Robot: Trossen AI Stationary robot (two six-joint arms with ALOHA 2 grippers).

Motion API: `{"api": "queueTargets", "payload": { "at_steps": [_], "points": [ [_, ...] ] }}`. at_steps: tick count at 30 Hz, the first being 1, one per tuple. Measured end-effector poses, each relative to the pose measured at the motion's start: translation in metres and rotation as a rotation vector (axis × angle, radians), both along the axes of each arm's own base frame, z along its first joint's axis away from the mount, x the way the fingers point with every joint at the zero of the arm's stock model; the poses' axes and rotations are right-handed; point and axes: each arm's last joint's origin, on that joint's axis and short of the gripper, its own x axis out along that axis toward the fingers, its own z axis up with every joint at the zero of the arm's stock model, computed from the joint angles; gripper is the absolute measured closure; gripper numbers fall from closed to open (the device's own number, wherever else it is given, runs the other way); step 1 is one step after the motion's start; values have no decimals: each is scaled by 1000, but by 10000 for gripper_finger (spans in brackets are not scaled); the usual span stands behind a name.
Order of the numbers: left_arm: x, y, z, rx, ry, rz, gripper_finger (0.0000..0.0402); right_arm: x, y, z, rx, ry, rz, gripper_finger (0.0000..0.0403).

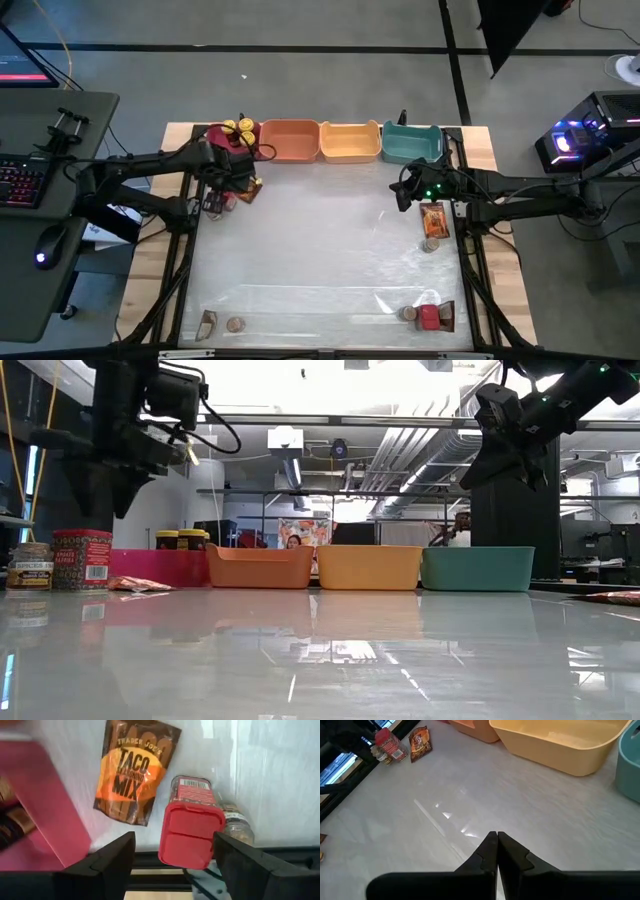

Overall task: Sort spices by type
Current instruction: Put the top red seasoning can into the orange bin

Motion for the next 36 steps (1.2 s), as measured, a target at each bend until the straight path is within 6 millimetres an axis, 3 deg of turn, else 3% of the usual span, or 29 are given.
{"api": "queueTargets", "payload": {
  "at_steps": [3, 9, 17, 27, 36],
  "points": [
    [1, 1, 0, 26, 1, -45, 127, 0, 0, 0, 14, -4, -11, 403],
    [1, 3, 1, 100, -18, 122, 125, 0, 0, 0, 16, -3, -13, 403],
    [-3, -5, -2, -117, -24, 72, 126, 0, 0, 0, 16, -3, -12, 403],
    [-12, -4, -30, -31, 82, -56, 126, 0, 0, 0, 21, -6, -17, 403],
    [-7, -2, -34, -4, 31, -64, 126, 0, 0, 0, 23, -6, -18, 403]
  ]
}}
